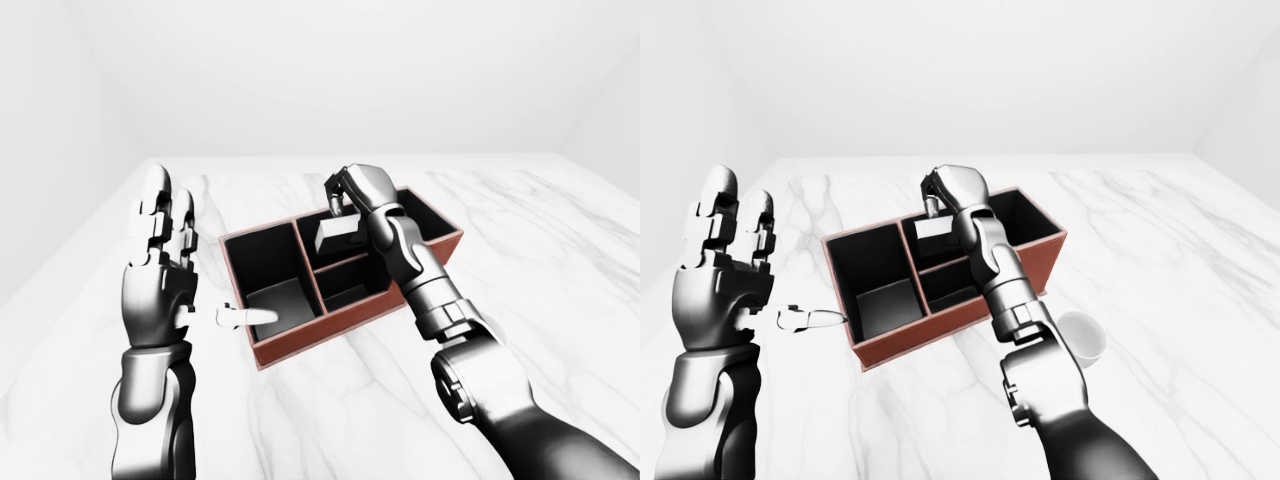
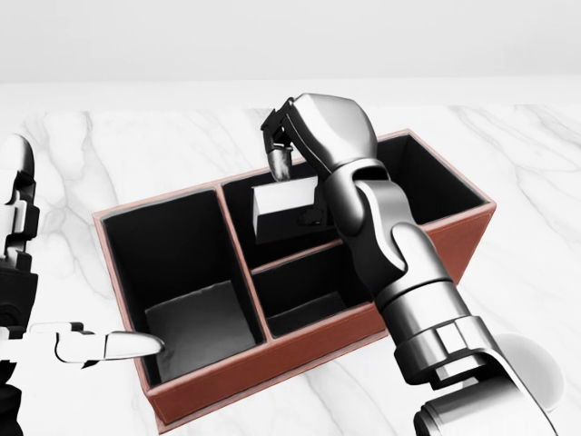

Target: Pick up the book and place it in the front compartment of the caddy.

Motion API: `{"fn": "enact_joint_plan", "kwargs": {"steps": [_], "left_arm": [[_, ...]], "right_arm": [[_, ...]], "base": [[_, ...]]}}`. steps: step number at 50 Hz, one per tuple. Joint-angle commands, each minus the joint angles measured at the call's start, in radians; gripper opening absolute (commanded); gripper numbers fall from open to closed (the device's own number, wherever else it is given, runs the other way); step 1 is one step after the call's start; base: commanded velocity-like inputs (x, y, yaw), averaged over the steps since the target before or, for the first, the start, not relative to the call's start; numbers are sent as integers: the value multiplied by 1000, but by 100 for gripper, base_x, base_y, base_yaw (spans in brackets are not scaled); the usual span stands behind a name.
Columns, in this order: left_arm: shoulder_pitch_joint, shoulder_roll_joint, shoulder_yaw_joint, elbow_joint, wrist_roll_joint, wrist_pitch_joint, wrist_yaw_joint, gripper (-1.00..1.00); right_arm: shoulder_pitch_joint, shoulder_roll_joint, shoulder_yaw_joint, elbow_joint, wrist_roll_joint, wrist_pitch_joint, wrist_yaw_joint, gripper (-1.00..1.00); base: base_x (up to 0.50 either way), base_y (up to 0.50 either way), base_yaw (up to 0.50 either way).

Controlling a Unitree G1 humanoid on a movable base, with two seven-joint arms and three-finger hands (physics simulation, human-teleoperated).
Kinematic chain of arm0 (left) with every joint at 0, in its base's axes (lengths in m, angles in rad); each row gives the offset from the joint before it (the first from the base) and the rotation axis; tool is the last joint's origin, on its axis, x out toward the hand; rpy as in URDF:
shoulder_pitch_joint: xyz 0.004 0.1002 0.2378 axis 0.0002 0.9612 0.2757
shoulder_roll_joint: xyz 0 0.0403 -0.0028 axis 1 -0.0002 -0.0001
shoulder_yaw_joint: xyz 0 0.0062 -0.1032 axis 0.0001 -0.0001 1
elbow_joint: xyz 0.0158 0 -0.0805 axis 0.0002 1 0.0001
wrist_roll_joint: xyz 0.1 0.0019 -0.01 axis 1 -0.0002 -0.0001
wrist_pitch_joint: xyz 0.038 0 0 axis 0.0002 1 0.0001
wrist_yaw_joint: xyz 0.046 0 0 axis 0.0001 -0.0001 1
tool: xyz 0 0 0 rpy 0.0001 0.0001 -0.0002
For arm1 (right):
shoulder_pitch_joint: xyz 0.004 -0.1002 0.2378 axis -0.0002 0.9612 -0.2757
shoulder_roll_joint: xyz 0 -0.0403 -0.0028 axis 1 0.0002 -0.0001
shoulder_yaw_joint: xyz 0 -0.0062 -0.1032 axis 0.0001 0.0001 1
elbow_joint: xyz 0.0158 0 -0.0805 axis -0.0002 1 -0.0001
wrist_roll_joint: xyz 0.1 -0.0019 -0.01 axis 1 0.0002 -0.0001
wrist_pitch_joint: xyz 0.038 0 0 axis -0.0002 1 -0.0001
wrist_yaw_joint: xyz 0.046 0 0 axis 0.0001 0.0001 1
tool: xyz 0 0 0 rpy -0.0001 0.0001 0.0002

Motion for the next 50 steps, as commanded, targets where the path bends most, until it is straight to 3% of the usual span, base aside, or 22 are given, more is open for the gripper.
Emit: {"fn": "enact_joint_plan", "kwargs": {"steps": [1,50], "left_arm": [[3,-2,-3,1,3,0,-2,100],[1,-1,-1,-9,-1,0,0,100]], "right_arm": [[-39,-1,-10,45,-19,0,-54,-100],[-110,41,12,219,-52,0,-161,-100]], "base": [[0,0,0],[0,0,0]]}}
